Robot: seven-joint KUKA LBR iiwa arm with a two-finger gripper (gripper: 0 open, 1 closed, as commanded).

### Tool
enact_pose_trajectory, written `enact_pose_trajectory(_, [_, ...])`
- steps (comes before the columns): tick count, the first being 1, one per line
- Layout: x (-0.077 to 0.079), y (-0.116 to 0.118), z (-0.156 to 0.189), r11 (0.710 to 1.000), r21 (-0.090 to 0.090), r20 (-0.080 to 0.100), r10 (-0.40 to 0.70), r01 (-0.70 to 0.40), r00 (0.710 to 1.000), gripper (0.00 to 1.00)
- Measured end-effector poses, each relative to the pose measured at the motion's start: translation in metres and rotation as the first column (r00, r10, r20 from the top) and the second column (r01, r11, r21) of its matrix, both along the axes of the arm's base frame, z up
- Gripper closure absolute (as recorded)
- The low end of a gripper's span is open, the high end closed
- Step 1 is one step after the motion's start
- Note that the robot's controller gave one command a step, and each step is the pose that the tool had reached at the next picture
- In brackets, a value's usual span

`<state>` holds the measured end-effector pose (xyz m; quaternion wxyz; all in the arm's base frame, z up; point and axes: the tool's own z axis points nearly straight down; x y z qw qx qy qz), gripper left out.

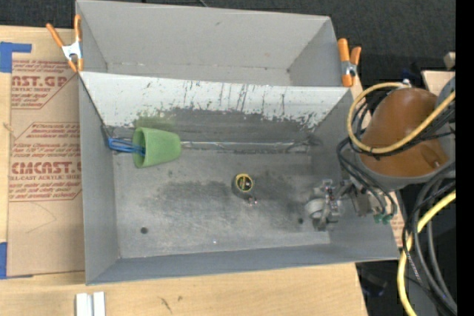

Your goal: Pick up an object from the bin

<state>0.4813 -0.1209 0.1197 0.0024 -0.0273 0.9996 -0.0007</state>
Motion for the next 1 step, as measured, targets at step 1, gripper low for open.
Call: enact_pose_trajectory(1, [0.0019, 0.0004, 0.0632, 1.0, -0.001, 0.002, 0.0, 0.0, 1.0, 1.0])
